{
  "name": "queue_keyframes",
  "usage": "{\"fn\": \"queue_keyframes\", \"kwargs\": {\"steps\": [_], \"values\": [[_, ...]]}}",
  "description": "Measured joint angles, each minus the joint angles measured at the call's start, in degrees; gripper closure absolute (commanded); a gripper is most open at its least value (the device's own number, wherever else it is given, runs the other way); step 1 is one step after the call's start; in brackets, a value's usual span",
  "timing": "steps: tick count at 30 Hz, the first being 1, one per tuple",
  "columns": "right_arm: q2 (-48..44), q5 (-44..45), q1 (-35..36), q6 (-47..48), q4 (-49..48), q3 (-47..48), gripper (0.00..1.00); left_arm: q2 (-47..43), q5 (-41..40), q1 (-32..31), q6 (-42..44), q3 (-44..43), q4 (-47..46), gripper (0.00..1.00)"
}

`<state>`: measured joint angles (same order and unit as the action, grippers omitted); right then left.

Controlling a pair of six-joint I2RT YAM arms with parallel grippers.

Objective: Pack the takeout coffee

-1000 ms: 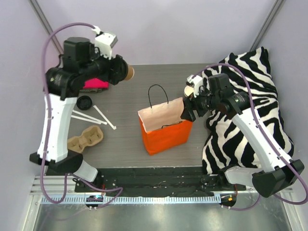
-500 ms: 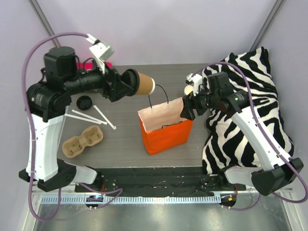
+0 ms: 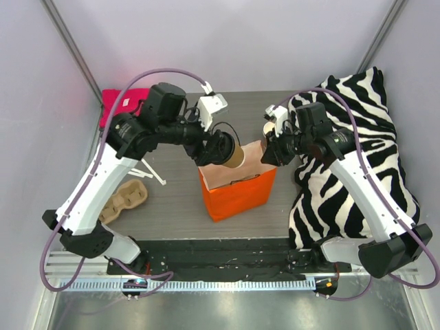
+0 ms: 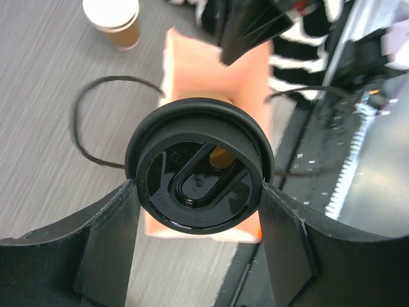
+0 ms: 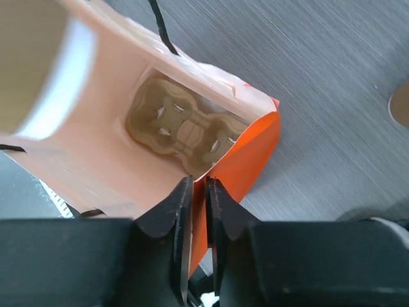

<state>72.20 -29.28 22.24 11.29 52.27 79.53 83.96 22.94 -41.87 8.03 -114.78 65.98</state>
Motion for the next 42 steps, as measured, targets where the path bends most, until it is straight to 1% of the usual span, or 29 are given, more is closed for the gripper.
{"fn": "queue_keyframes", "kwargs": {"steps": [1, 3, 6, 9, 14, 16, 17, 20, 21, 24, 26, 32, 38, 42], "values": [[-0.09, -0.52, 0.00, 0.17, -0.04, 0.00, 0.87, 0.00, -1.16, -0.35, 0.33, 1.25, -0.59, 0.63], [-0.37, -1.55, 0.02, 0.42, -0.15, -0.04, 0.88, -0.07, -3.48, -1.70, 1.40, 3.98, -2.08, 0.63], [-1.88, -2.82, 0.02, 0.81, -1.20, -0.70, 0.89, -0.48, -6.84, -5.35, 3.15, 9.49, -4.22, 0.64], [-3.26, -4.22, 0.02, 1.01, -1.57, -0.94, 0.89, -1.22, -11.10, -9.01, 4.96, 15.23, -6.34, 0.64], [-4.79, -6.88, 0.02, 1.44, -2.73, -2.38, 0.89, -2.14, -17.55, -13.75, 7.82, 20.00, -9.70, 0.64], [-5.55, -7.58, 0.02, 1.44, -2.86, -3.45, 0.86, -3.15, -19.76, -15.32, 9.03, 22.51, -11.39, 0.65], [-6.01, -7.93, 0.02, 1.40, -2.86, -4.09, 0.83, -3.65, -20.41, -15.96, 9.33, 23.76, -12.00, 0.65], [-7.37, -8.33, 0.02, 0.44, -2.08, -5.81, 0.63, -4.96, -22.10, -17.81, 10.71, 28.39, -13.57, 0.65], [-7.58, -8.33, 0.02, -0.28, -1.70, -6.05, 0.49, -5.20, -22.38, -18.21, 10.95, 29.81, -14.10, 0.65], [-7.58, -8.92, 0.02, -3.06, -0.39, -5.97, 0.29, -5.27, -22.51, -18.56, 12.00, 32.61, -14.69, 0.65], [-6.38, -9.22, 0.02, -3.45, 1.16, -4.26, 0.22, -5.27, -22.51, -18.53, 12.39, 33.29, -14.91, 0.65], [-2.36, -7.54, 0.02, 0.42, 2.32, 1.38, 0.15, -5.27, -21.73, -18.53, 13.77, 33.31, -16.48, 0.64], [1.16, -7.13, 0.02, 6.27, 1.95, 4.87, 0.13, -5.27, -20.50, -18.53, 15.02, 33.48, -16.55, 0.64], [3.52, -8.48, 0.02, 10.01, 2.01, 6.03, 0.12, -5.18, -20.06, -18.53, 15.43, 33.57, -16.57, 0.64]]}}
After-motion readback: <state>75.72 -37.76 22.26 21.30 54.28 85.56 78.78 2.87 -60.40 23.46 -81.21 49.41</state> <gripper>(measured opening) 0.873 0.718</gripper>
